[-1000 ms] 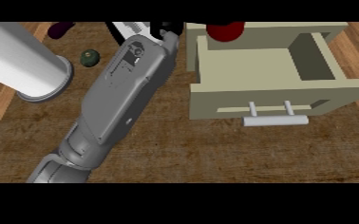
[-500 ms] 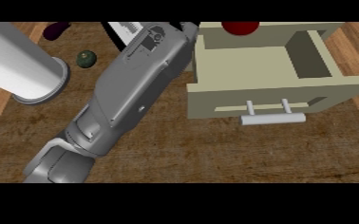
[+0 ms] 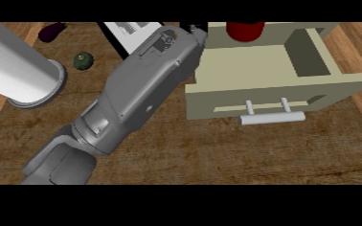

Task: Pick up the can, place it into the drawer and close the drawer

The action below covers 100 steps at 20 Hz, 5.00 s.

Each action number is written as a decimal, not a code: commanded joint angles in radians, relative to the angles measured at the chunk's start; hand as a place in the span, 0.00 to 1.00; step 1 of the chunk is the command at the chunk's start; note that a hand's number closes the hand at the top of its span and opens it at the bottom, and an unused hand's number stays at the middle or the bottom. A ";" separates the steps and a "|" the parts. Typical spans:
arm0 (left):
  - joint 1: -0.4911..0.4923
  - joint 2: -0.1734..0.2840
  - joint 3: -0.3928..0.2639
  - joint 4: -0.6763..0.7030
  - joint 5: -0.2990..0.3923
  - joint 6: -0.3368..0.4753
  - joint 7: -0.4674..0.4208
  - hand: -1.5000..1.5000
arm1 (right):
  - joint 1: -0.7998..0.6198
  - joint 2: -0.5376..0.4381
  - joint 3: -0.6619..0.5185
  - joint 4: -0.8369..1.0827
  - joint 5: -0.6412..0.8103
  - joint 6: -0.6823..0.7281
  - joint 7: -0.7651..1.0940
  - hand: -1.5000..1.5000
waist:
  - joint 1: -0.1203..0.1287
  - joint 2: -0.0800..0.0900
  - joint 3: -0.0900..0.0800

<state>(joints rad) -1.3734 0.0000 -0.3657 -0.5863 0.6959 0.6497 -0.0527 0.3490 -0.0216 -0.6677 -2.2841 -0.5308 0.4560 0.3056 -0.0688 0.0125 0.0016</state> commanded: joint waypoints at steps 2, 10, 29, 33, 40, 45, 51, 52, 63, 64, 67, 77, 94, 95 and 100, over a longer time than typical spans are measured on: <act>-0.064 0.000 -0.052 0.050 0.079 0.045 0.022 1.00 | -0.001 -0.013 -0.010 -0.044 -0.044 -0.031 0.048 0.00 | -0.007 -0.002 0.000; -0.013 0.000 -0.164 0.108 0.141 0.059 -0.039 0.00 | 0.007 -0.003 -0.027 0.000 -0.022 0.019 -0.014 0.00 | -0.018 0.003 0.001; -0.002 0.000 -0.235 0.126 0.291 0.113 -0.164 0.00 | -0.048 -0.014 -0.009 -0.086 0.057 -0.015 -0.019 0.00 | -0.017 0.006 0.000; -0.036 0.000 -0.222 0.105 0.321 0.151 -0.175 0.00 | -0.084 -0.103 -0.034 -0.116 0.188 0.055 -0.106 0.00 | -0.026 0.009 0.000; -0.053 0.000 -0.247 0.080 0.338 0.168 -0.226 0.00 | -0.199 -0.075 0.107 -0.139 0.431 0.054 -0.191 0.00 | 0.021 0.006 0.000; -0.066 0.000 -0.229 0.090 0.349 0.153 -0.236 0.00 | -0.272 -0.076 0.238 -0.134 0.683 0.031 -0.193 0.00 | 0.049 0.005 -0.001; -0.073 0.000 -0.226 0.077 0.366 0.150 -0.195 0.00 | -0.362 -0.073 0.442 -0.046 0.997 -0.016 -0.227 0.00 | 0.062 -0.001 -0.002; -0.045 0.000 -0.234 0.072 0.367 0.154 -0.210 0.00 | -0.371 -0.087 0.453 -0.010 1.042 -0.028 -0.273 0.00 | 0.058 -0.001 -0.001; -0.006 0.065 -0.230 0.009 0.293 0.154 -0.120 0.00 | -0.638 -0.102 0.648 0.421 1.420 -0.261 -0.352 0.00 | 0.103 -0.012 -0.002; -0.012 0.068 -0.227 -0.007 0.281 0.179 -0.120 0.00 | -0.655 -0.103 0.666 0.437 1.441 -0.256 -0.335 0.00 | 0.097 -0.013 -0.002; -0.015 0.080 -0.220 -0.023 0.270 0.172 -0.097 0.00 | -0.735 -0.121 0.679 0.602 1.492 -0.311 -0.396 0.00 | 0.094 -0.010 -0.001; 0.073 0.253 -0.228 -0.158 0.221 0.173 0.006 0.00 | -0.924 -0.100 0.709 1.052 1.703 -0.501 -0.379 0.00 | 0.109 -0.011 -0.001; 0.227 0.351 -0.218 -0.416 0.155 0.205 0.072 0.00 | -1.176 -0.123 0.552 1.708 1.797 -1.002 -0.455 0.00 | 0.138 0.004 0.000; 0.223 0.417 -0.213 -0.436 0.157 0.163 0.114 0.00 | -1.209 -0.118 0.555 1.732 1.806 -0.972 -0.437 0.00 | 0.136 0.000 0.000; 0.240 0.452 -0.201 -0.489 0.152 0.155 0.151 0.00 | -1.270 -0.144 0.512 1.844 1.806 -1.085 -0.462 0.00 | 0.143 0.005 0.000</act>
<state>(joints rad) -1.1533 0.4024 -0.5749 -1.0270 0.8529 0.8255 0.0663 -0.9073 -0.1650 -0.1187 -0.5427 1.2846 -0.5403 -0.1505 0.0723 0.0023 -0.0121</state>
